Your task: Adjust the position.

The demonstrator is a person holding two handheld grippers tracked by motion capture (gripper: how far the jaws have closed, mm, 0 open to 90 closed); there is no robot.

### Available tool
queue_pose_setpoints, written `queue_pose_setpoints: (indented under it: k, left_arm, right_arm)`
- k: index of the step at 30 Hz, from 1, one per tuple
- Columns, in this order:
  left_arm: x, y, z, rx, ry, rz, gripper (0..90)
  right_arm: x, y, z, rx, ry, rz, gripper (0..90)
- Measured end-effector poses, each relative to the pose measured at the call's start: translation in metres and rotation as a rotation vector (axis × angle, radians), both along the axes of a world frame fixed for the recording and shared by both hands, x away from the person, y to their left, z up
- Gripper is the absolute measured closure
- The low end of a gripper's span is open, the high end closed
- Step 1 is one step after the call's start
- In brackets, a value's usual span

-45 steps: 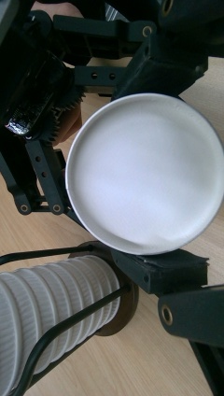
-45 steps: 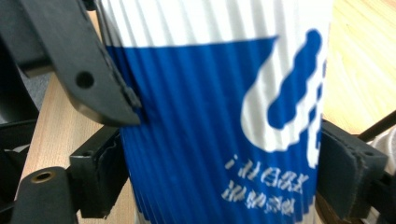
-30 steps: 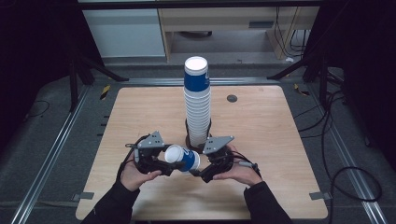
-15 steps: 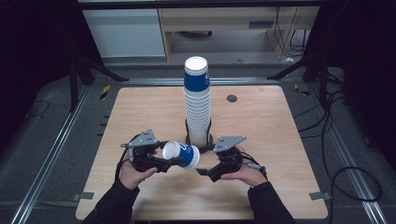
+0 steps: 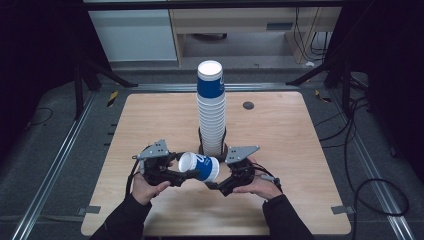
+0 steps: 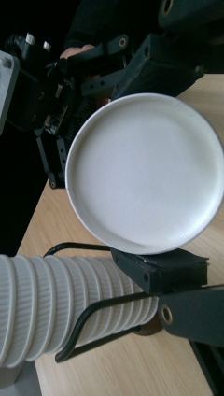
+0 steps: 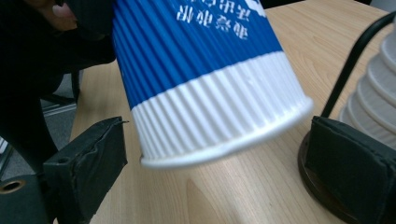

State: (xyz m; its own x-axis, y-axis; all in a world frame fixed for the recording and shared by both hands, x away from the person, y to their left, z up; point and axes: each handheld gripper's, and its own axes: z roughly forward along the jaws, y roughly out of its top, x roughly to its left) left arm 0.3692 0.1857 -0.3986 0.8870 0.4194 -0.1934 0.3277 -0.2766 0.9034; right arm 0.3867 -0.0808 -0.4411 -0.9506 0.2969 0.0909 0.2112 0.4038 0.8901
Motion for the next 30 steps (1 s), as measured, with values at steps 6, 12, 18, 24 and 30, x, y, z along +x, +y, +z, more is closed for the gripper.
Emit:
queue_pose_setpoints:
  k: [6, 12, 18, 24, 30]
  left_arm:
    - [-0.002, -0.004, 0.0, -0.002, 0.002, -0.028, 26.3]
    - [-0.003, -0.006, -0.001, -0.002, 0.007, -0.044, 26.4]
    - [-0.001, -0.004, -0.001, 0.002, 0.012, -0.039, 26.4]
    - [0.0, -0.003, -0.001, -0.007, 0.027, -0.045, 26.1]
    - [0.0, -0.003, -0.001, -0.01, 0.029, -0.044, 25.8]
  right_arm:
    - [0.001, 0.008, -0.003, -0.002, 0.0, 0.019, 5.8]
    - [0.001, 0.012, -0.003, 0.015, -0.009, 0.039, 7.1]
    - [0.001, 0.014, -0.004, 0.032, -0.012, 0.053, 12.1]
    - [0.001, 0.014, -0.004, 0.032, -0.021, 0.057, 13.7]
    - [0.001, 0.012, -0.003, 0.033, -0.016, 0.058, 14.6]
